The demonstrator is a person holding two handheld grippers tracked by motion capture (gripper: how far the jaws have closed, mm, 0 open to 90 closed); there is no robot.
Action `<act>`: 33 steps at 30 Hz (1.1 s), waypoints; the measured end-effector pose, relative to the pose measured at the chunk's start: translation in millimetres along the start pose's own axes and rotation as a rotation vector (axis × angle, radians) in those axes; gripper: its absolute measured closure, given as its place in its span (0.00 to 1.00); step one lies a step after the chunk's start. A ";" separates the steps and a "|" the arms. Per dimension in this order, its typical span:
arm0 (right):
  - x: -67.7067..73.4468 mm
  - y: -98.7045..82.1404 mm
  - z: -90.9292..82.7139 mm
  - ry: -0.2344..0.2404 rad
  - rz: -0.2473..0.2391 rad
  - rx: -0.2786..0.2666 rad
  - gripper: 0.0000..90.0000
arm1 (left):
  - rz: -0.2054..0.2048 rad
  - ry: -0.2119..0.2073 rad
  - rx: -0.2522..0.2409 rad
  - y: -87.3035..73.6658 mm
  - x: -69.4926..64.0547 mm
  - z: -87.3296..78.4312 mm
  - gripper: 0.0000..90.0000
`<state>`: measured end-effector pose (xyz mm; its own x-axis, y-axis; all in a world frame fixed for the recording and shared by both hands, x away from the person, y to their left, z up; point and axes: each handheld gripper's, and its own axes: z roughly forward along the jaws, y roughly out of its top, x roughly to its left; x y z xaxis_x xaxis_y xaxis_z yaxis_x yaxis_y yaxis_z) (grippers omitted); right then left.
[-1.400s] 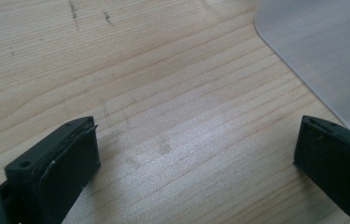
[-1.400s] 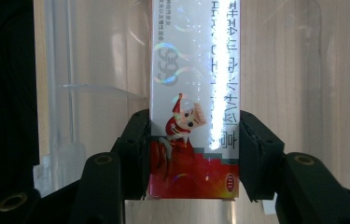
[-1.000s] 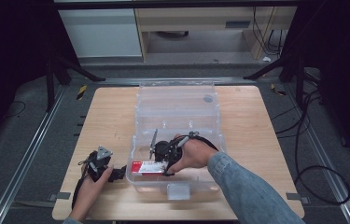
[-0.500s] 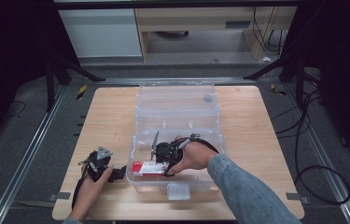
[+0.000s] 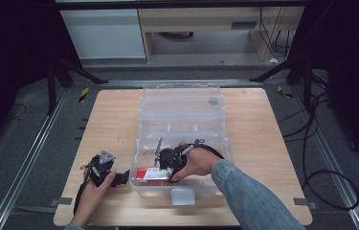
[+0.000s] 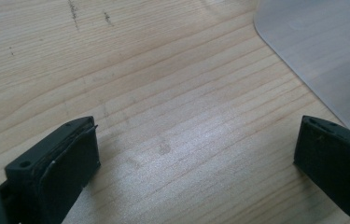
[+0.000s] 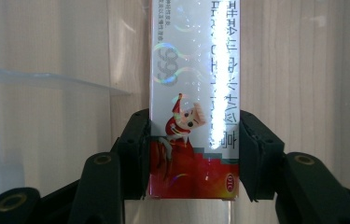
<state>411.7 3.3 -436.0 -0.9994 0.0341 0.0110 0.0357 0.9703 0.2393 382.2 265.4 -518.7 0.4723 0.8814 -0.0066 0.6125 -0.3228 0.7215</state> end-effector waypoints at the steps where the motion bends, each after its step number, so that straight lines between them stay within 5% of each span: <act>1: -0.2 -0.2 0.9 0.002 0.001 0.001 0.57 | 0.000 0.000 0.000 0.0 0.0 0.0 0.00; 33: 0.2 -4.8 22.8 0.013 0.005 0.013 0.57 | 0.003 0.000 0.001 0.0 0.2 -0.1 0.00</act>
<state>411.3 4.1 -459.3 -0.9991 0.0354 0.0247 0.0401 0.9733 0.2262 382.3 265.6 -518.6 0.4743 0.8803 -0.0040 0.6116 -0.3263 0.7207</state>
